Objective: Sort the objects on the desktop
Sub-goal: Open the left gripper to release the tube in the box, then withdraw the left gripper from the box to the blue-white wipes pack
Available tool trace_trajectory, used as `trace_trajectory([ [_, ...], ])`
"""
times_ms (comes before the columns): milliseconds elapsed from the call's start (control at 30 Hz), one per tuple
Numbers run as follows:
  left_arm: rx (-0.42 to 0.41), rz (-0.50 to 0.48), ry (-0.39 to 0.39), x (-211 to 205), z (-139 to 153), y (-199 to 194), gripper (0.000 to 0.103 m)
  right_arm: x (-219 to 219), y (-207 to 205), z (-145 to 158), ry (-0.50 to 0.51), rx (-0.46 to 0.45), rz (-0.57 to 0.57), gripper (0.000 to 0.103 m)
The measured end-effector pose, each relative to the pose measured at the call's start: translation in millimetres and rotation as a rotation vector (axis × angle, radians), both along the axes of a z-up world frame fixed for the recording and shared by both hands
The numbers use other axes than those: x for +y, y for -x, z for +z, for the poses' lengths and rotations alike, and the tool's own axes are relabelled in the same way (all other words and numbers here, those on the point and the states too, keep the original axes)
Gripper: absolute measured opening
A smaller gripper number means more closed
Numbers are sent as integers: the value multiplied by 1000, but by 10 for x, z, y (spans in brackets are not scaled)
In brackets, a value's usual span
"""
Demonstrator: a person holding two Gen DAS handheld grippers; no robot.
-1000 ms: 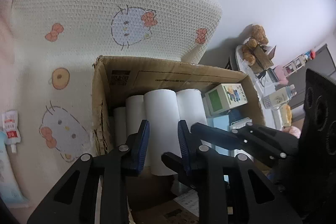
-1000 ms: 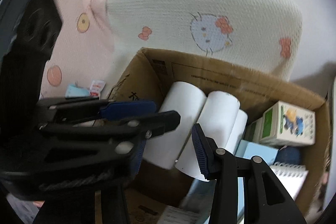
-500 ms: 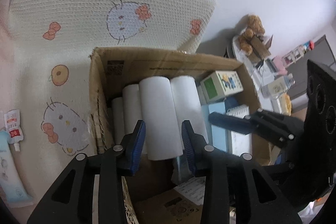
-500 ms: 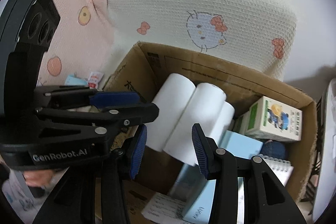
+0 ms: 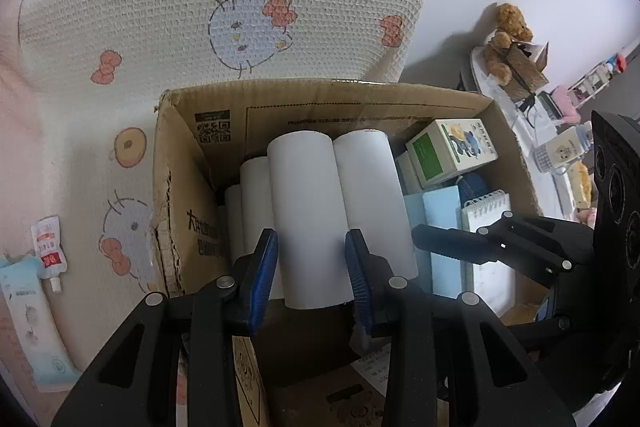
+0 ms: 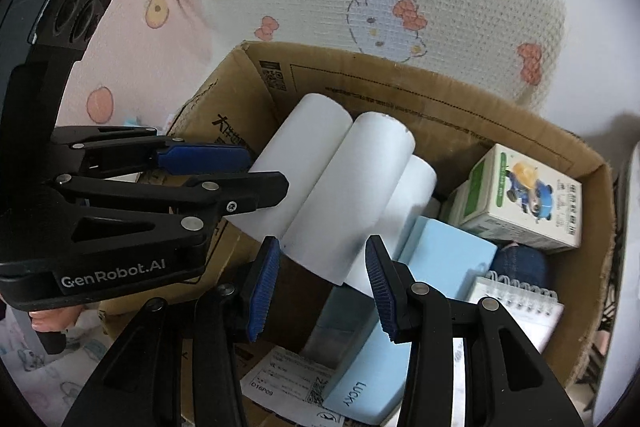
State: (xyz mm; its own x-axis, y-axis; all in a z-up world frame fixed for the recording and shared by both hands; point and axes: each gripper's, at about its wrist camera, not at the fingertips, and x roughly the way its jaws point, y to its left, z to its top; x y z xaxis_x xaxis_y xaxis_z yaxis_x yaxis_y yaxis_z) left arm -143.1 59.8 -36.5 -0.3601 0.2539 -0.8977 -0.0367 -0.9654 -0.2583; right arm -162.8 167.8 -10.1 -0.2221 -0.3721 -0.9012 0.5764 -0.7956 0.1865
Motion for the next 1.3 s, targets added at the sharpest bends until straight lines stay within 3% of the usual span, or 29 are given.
trace_trajectory([
  [200,4,20,0,-12,11,14,39,20,21,-4,21,-9,-10,41],
  [467,126,51,-50,-28,88,-149,39,26,-69,101,11,29,-30,41],
  [633,258,69,-14,-62,249,-361,40,-28,-225,227,-1,64,-7,41],
  [733,342,84,-10,-122,355,-531,50,-105,-331,300,-8,95,22,41],
  [933,461,92,-35,-315,499,-841,56,-220,-560,469,15,139,70,41],
  [1300,574,318,11,-1056,643,-1338,57,-482,-712,510,-32,214,98,41],
])
